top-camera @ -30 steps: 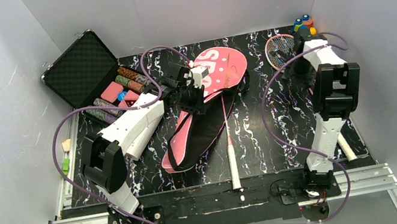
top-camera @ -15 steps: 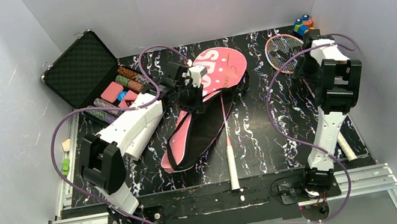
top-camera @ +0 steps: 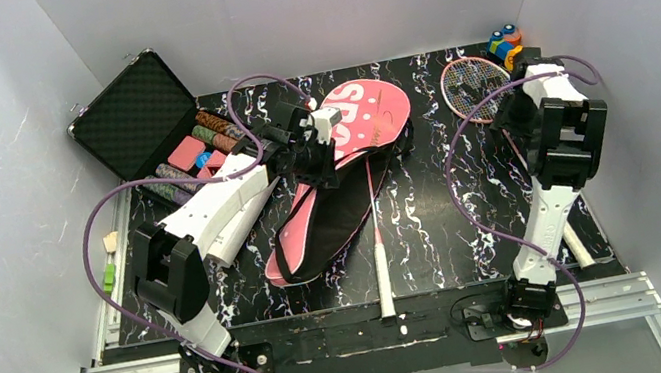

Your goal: Pack up the badminton gear

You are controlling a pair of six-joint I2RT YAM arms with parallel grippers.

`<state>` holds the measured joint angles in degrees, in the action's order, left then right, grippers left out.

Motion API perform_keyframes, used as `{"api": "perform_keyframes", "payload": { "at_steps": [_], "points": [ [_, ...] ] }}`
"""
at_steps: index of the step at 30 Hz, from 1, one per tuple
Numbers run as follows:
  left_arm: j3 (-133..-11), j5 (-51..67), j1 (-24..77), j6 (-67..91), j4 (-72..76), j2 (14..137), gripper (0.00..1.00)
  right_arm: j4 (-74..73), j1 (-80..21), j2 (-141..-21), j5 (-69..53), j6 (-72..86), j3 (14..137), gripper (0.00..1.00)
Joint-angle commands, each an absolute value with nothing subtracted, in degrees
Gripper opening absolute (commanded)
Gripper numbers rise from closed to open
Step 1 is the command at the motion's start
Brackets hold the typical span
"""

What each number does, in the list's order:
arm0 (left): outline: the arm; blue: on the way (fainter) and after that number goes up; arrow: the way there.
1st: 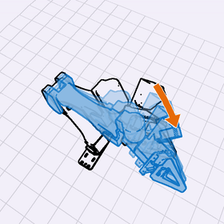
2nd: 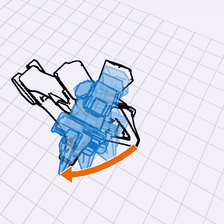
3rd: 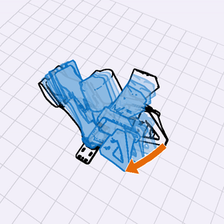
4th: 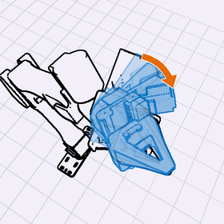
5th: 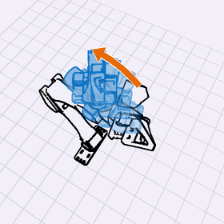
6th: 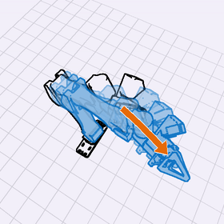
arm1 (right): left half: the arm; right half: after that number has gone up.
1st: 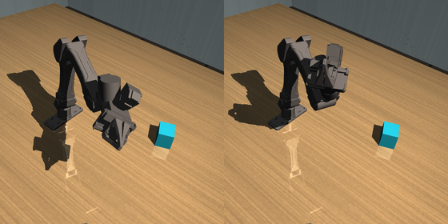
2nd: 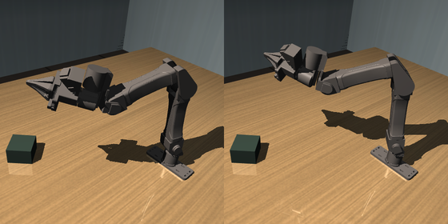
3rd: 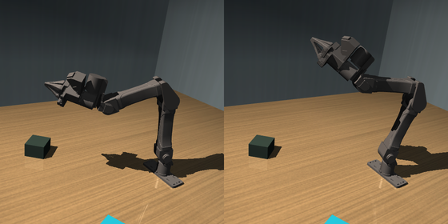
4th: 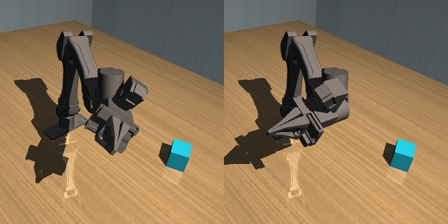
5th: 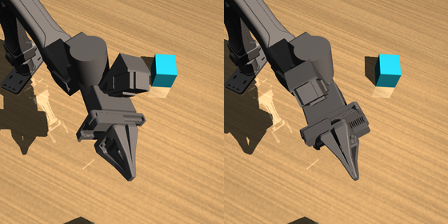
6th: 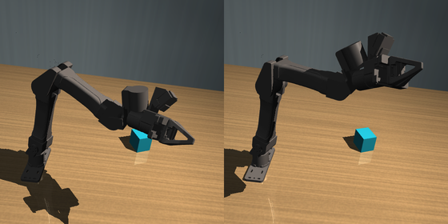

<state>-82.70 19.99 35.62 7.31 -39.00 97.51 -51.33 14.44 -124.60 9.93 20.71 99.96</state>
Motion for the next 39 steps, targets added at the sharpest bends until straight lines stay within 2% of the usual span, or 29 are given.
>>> {"api": "perform_keyframes", "payload": {
  "at_steps": [1,7,13,21,30,36,39],
  "points": [
    [-86.1,22.2,35.3,7.3,-38.5,93.8,0.00,-52.3,15.3,-125.2,7.7,21.8,100.7,0.66],
    [-85.9,22.0,35.2,7.1,-38.9,93.1,0.00,-52.8,16.6,-124.0,8.9,22.2,99.3,0.64],
    [-85.7,22.4,35.1,7.3,-38.8,92.4,0.00,-53.2,18.6,-123.5,9.5,23.8,99.4,0.67],
    [-86.2,23.3,35.0,7.7,-38.4,93.6,0.00,-55.1,15.3,-123.5,7.3,24.7,97.3,0.67],
    [-86.8,23.2,35.0,7.6,-38.8,93.1,0.00,-52.7,9.2,-119.9,5.2,26.0,90.3,0.56],
    [-86.3,22.8,35.0,7.4,-38.7,92.3,0.00,-50.9,1.3,-116.7,7.4,27.5,85.5,0.40],
    [-86.1,22.5,35.0,7.3,-38.7,91.7,0.00,-51.1,-3.1,-116.6,10.1,27.9,84.9,0.38]
  ]
}}
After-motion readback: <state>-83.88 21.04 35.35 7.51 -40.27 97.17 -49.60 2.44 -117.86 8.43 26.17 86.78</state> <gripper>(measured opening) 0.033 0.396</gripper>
